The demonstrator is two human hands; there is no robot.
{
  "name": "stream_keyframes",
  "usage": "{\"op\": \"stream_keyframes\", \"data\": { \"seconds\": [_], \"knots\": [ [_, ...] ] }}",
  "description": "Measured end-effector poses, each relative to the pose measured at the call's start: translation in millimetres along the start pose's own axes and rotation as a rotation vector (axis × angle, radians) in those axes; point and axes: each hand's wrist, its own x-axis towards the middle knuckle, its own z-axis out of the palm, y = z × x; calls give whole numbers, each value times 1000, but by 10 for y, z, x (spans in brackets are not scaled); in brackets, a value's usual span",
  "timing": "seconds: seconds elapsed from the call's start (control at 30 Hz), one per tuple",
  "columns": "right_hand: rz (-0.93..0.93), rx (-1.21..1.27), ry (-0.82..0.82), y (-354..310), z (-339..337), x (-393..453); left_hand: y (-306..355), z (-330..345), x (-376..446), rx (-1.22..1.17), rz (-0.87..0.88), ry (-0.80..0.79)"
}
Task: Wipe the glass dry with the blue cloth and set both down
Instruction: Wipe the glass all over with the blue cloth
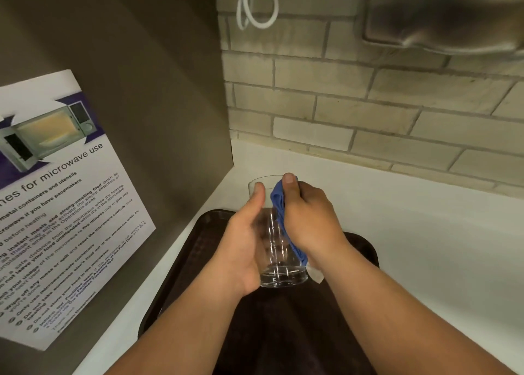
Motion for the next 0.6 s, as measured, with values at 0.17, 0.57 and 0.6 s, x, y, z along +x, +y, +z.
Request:
{"op": "stream_keyframes", "data": {
  "seconds": [0.17, 0.57, 0.6],
  "knots": [
    [244, 122, -85, 33, 17, 44, 16, 115, 16, -36, 136, 125],
    [739, 762, -344, 549, 163, -214, 104, -249, 231, 677, 868, 243],
    [765, 805, -322, 619, 168, -262, 114, -333, 256, 636, 876, 250]
  ]
}}
